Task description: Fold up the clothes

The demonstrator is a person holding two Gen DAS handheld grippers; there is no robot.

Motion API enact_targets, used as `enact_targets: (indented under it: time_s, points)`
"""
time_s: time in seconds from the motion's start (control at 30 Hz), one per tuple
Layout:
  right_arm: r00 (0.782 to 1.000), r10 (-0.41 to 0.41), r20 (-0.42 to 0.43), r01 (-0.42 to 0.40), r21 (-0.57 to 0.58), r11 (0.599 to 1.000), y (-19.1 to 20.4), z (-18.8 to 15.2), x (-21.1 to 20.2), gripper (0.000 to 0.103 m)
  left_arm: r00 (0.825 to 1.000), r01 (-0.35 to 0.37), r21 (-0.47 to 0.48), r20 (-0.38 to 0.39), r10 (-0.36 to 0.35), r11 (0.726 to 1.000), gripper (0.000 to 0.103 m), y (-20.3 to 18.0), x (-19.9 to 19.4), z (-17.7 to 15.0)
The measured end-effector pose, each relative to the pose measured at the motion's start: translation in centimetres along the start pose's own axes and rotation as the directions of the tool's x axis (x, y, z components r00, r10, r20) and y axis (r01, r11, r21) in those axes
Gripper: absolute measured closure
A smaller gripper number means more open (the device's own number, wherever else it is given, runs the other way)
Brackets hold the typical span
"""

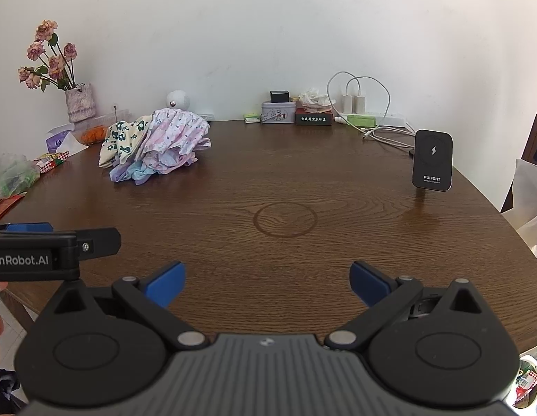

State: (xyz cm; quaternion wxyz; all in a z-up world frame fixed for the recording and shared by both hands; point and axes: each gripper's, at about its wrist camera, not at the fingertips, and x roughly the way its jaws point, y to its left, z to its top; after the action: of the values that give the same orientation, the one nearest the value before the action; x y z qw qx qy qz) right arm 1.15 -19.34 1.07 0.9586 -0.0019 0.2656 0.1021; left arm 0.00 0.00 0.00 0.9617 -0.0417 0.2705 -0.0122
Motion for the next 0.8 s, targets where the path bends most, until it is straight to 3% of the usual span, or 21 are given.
enact_targets:
  time_s: [0.8]
  points:
    - [1.0,-0.011,-0.012,0.011,0.017,1.0,0.07,-0.4,0.02,0.0,1.0,-0.018,0.014,-0.022,0.018,1.0,0.0,-0.16,0.05,-0.17]
